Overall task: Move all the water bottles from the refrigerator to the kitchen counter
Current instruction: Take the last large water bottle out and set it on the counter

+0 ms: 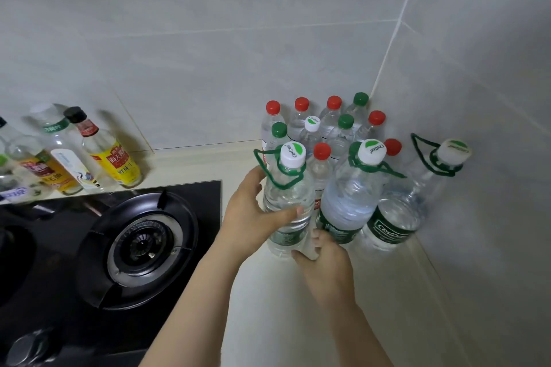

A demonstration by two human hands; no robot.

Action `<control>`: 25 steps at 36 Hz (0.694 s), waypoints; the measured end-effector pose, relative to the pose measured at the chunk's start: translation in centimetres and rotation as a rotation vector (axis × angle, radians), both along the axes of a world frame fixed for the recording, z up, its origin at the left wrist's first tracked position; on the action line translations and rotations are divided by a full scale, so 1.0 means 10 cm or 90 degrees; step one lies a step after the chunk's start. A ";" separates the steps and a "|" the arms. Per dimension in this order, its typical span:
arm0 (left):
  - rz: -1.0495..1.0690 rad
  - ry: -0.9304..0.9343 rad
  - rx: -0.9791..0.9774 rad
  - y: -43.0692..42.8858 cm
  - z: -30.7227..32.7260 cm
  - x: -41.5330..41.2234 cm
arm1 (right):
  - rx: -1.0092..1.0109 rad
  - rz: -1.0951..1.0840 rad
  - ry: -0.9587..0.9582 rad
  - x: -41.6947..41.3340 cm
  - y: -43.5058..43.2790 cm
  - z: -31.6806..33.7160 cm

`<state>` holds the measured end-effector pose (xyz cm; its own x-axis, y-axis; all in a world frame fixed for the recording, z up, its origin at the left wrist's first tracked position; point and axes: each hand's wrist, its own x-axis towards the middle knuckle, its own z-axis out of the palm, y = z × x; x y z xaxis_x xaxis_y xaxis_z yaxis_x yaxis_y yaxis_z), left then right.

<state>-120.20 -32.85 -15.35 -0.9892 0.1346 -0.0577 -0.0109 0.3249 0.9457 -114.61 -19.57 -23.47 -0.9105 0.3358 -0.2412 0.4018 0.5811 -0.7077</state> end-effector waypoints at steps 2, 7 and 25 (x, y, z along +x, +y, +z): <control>0.014 -0.008 -0.022 -0.07 0.00 0.08 | 0.008 0.002 0.006 0.05 0.01 0.06; 0.038 0.009 -0.020 -0.30 0.07 0.34 | 0.025 0.026 0.054 0.16 0.03 0.30; 0.111 0.324 -0.045 -1.27 1.57 0.92 | 0.007 0.185 0.428 0.32 -0.63 2.41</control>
<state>-111.00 -45.50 0.32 -0.9020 -0.0202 0.4313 0.3834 0.4221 0.8215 -111.42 -25.85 0.64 -0.9131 0.0576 0.4037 -0.2891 0.6068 -0.7404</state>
